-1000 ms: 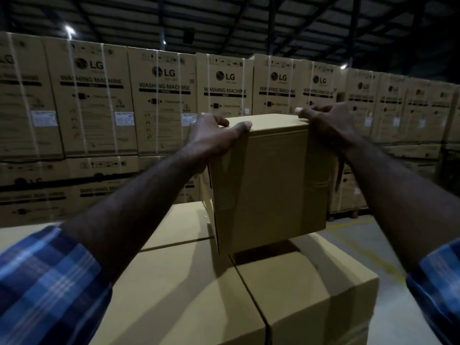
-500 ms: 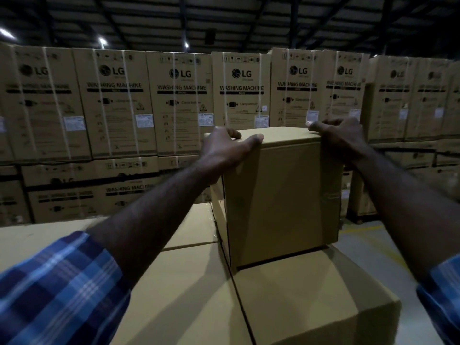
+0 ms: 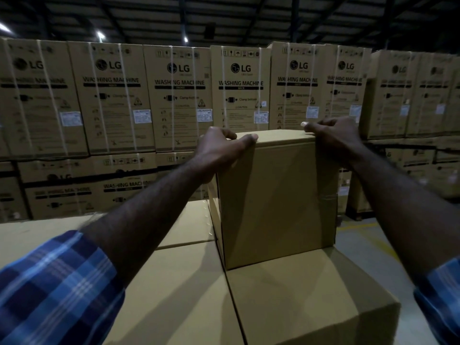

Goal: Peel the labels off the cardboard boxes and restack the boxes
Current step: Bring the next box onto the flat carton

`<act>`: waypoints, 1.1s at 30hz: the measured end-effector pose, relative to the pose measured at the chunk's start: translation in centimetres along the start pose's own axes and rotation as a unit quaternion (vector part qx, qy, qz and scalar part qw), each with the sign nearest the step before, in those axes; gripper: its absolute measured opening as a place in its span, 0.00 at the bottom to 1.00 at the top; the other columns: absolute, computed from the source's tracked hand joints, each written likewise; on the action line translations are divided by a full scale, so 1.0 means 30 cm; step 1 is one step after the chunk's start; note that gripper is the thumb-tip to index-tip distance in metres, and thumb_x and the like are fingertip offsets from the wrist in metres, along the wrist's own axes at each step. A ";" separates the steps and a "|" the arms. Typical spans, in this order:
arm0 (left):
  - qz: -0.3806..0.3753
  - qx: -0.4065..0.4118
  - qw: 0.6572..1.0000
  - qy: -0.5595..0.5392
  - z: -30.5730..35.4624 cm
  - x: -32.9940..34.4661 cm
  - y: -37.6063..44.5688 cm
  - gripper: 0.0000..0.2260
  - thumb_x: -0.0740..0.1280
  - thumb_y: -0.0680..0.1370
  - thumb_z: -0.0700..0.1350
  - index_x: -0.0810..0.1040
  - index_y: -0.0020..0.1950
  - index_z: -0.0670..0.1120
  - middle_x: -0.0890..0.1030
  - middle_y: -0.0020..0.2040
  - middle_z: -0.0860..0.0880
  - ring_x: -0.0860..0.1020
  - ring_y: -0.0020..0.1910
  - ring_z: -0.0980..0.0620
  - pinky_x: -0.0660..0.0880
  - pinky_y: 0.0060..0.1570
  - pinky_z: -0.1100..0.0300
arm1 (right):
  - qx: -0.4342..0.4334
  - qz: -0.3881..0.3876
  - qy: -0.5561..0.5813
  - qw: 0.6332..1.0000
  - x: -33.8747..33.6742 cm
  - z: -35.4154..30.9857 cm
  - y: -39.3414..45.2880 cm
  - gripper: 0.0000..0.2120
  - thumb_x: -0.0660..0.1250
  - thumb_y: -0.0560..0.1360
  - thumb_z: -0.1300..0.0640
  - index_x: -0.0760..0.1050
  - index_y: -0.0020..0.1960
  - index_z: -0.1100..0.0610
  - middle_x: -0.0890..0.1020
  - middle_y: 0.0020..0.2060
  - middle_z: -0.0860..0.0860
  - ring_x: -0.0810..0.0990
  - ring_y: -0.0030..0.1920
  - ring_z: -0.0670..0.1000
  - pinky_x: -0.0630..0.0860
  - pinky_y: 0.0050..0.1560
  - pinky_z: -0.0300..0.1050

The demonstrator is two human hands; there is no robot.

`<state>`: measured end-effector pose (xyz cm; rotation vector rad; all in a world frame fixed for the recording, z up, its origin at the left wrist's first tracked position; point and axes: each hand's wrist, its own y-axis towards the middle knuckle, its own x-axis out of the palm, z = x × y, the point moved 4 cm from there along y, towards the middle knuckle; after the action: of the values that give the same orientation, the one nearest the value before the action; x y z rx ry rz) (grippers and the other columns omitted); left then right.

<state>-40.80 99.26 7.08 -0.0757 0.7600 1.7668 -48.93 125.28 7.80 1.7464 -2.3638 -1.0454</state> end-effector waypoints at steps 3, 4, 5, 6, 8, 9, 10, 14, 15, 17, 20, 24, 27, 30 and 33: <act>-0.002 -0.004 1.000 0.000 -0.004 -0.002 0.002 0.28 0.70 0.73 0.60 0.74 0.67 0.45 0.79 0.57 0.47 0.79 0.47 0.53 0.76 0.33 0.62 | 0.003 0.001 -0.007 1.000 0.005 0.001 0.004 0.24 0.70 0.72 0.40 0.77 0.62 0.53 0.78 0.56 0.53 0.78 0.54 0.53 0.78 0.56 0.55; -0.002 -0.005 1.000 0.000 -0.005 -0.001 0.002 0.28 0.70 0.73 0.59 0.74 0.67 0.46 0.79 0.56 0.47 0.79 0.46 0.53 0.77 0.33 0.61 | 0.004 0.001 -0.007 1.000 0.006 0.002 0.004 0.24 0.70 0.72 0.40 0.77 0.62 0.53 0.78 0.56 0.53 0.78 0.54 0.53 0.78 0.56 0.54; -0.003 -0.007 1.000 -0.001 -0.006 -0.001 0.002 0.27 0.70 0.73 0.59 0.74 0.67 0.46 0.79 0.55 0.48 0.79 0.46 0.53 0.78 0.34 0.60 | 0.004 0.001 -0.004 1.000 0.007 0.003 0.003 0.24 0.70 0.72 0.40 0.76 0.62 0.53 0.78 0.55 0.52 0.78 0.53 0.52 0.78 0.55 0.53; -0.005 -0.009 1.000 -0.003 -0.006 -0.001 0.000 0.27 0.70 0.74 0.59 0.74 0.68 0.46 0.78 0.54 0.48 0.79 0.46 0.53 0.80 0.36 0.58 | 0.005 0.002 0.000 1.000 0.009 0.003 0.003 0.24 0.70 0.72 0.40 0.76 0.62 0.53 0.78 0.54 0.51 0.78 0.53 0.52 0.78 0.52 0.51; -0.004 -0.012 1.000 -0.006 -0.007 -0.003 -0.003 0.27 0.69 0.74 0.59 0.73 0.68 0.46 0.78 0.52 0.49 0.79 0.45 0.53 0.82 0.40 0.56 | 0.005 0.005 0.002 1.000 0.013 0.004 0.005 0.24 0.70 0.73 0.41 0.76 0.63 0.53 0.77 0.53 0.51 0.77 0.52 0.51 0.76 0.47 0.47; -0.004 -0.012 1.000 -0.006 -0.008 -0.004 -0.004 0.27 0.69 0.74 0.59 0.73 0.68 0.46 0.78 0.51 0.50 0.79 0.45 0.53 0.82 0.39 0.57 | 0.006 0.007 0.002 1.000 0.013 0.003 0.005 0.24 0.70 0.73 0.41 0.75 0.64 0.54 0.77 0.53 0.51 0.77 0.51 0.51 0.75 0.46 0.45; -0.004 -0.011 1.000 -0.004 -0.008 -0.004 -0.005 0.27 0.69 0.74 0.59 0.73 0.68 0.47 0.78 0.51 0.50 0.79 0.45 0.53 0.81 0.36 0.58 | 0.007 0.010 0.002 1.000 0.014 0.003 0.004 0.24 0.70 0.73 0.41 0.75 0.64 0.54 0.78 0.54 0.51 0.77 0.52 0.51 0.75 0.46 0.45; -0.006 -0.008 1.000 -0.001 -0.010 0.000 -0.007 0.27 0.69 0.74 0.59 0.73 0.69 0.47 0.78 0.55 0.48 0.79 0.45 0.53 0.76 0.32 0.62 | 0.004 0.015 0.002 1.000 0.014 0.008 0.004 0.25 0.70 0.72 0.40 0.77 0.63 0.53 0.79 0.57 0.53 0.78 0.53 0.51 0.76 0.48 0.46; -0.006 -0.009 1.000 -0.002 -0.011 0.000 -0.007 0.27 0.69 0.74 0.59 0.73 0.68 0.47 0.78 0.55 0.48 0.79 0.44 0.53 0.75 0.31 0.62 | 0.004 0.015 0.004 1.000 0.014 0.010 0.002 0.24 0.70 0.72 0.40 0.77 0.62 0.53 0.79 0.57 0.53 0.78 0.53 0.51 0.77 0.49 0.47; -0.008 -0.010 1.000 -0.002 -0.010 0.000 -0.009 0.27 0.69 0.74 0.59 0.73 0.69 0.47 0.77 0.53 0.49 0.79 0.43 0.53 0.74 0.29 0.63 | 0.003 0.018 0.005 1.000 0.013 0.011 -0.003 0.24 0.70 0.72 0.40 0.77 0.62 0.53 0.79 0.58 0.53 0.77 0.54 0.52 0.77 0.54 0.50; -0.011 -0.009 1.000 0.002 -0.011 -0.001 -0.011 0.27 0.68 0.74 0.59 0.72 0.69 0.47 0.78 0.54 0.48 0.79 0.43 0.54 0.75 0.31 0.62 | 0.003 0.023 0.003 1.000 0.012 0.008 -0.005 0.24 0.69 0.72 0.40 0.77 0.63 0.53 0.78 0.59 0.53 0.76 0.55 0.52 0.76 0.53 0.49; -0.016 -0.015 1.000 0.000 -0.014 -0.007 -0.018 0.27 0.69 0.74 0.59 0.72 0.69 0.47 0.77 0.58 0.47 0.78 0.45 0.54 0.77 0.36 0.61 | 0.001 0.008 0.001 1.000 0.013 0.004 -0.011 0.27 0.69 0.73 0.39 0.75 0.66 0.54 0.78 0.61 0.54 0.76 0.55 0.51 0.74 0.46 0.45; -0.022 -0.017 1.000 0.002 -0.011 -0.013 -0.024 0.28 0.69 0.74 0.60 0.72 0.69 0.48 0.76 0.61 0.46 0.77 0.48 0.53 0.77 0.38 0.59 | 0.008 0.008 0.001 1.000 0.008 0.001 -0.016 0.28 0.68 0.74 0.39 0.74 0.67 0.55 0.77 0.62 0.55 0.75 0.55 0.51 0.72 0.47 0.45; -0.009 -0.017 0.999 0.026 -0.009 -0.018 -0.032 0.31 0.68 0.73 0.63 0.71 0.70 0.47 0.75 0.65 0.45 0.77 0.55 0.50 0.79 0.45 0.55 | -0.004 0.013 -0.009 1.000 0.007 -0.004 -0.027 0.26 0.66 0.75 0.39 0.74 0.66 0.55 0.78 0.60 0.55 0.75 0.53 0.51 0.72 0.46 0.45; 0.035 0.014 0.998 0.056 -0.005 -0.027 -0.045 0.31 0.65 0.75 0.64 0.69 0.71 0.46 0.71 0.70 0.44 0.74 0.63 0.47 0.76 0.56 0.52 | -0.043 0.042 -0.057 0.997 0.017 -0.016 -0.052 0.24 0.64 0.76 0.38 0.76 0.62 0.55 0.79 0.52 0.53 0.77 0.47 0.50 0.72 0.37 0.40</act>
<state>-39.37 98.68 6.70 -0.1301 0.8773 1.8297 -47.61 124.36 7.17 1.5842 -2.3939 -1.2447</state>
